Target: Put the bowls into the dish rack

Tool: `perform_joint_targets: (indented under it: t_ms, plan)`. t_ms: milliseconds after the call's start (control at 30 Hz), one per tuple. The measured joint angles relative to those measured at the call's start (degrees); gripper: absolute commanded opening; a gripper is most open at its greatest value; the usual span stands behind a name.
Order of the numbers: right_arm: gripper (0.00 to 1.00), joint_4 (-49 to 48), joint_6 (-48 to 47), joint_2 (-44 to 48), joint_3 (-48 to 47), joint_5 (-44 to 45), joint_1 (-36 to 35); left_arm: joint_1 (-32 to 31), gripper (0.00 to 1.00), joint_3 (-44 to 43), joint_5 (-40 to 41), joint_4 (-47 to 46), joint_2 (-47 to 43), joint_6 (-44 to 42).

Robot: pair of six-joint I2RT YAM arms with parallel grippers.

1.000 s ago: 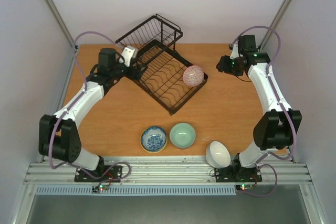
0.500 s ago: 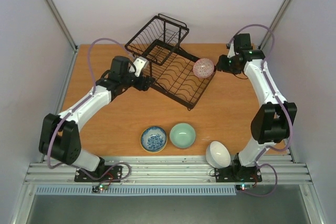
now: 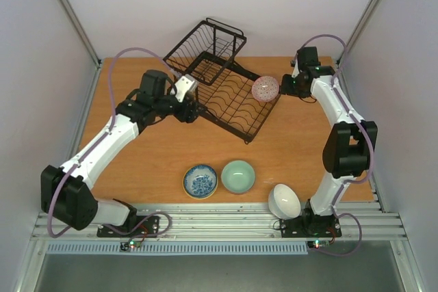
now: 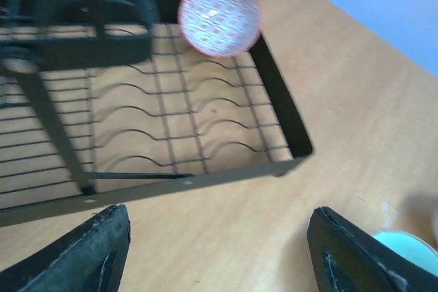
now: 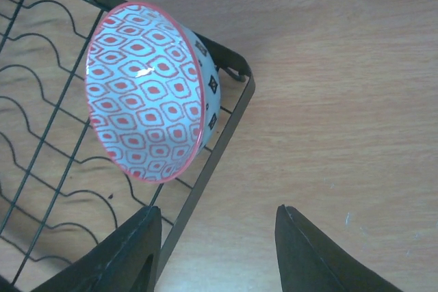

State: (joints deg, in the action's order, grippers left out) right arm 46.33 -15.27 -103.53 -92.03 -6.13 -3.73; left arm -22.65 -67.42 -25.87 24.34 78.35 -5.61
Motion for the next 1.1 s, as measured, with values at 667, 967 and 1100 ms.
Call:
perform_joint_targets:
  t_ms: [667, 967, 1100]
  plan:
    - [0.40, -3.7, -2.4, -15.4, -11.8, 0.6, -0.4, -11.3, 0.69, -9.2, -0.8, -0.5, 21.3, -2.0]
    - [0.24, -3.3, -4.2, -20.6, -15.5, 2.3, -2.1, -11.3, 0.65, -18.1, 1.8, -0.4, 26.7, -2.2]
    - [0.07, -3.0, -4.7, -20.8, -15.5, 3.4, -2.4, -11.3, 0.65, -18.1, 2.3, -0.1, 26.7, -1.7]
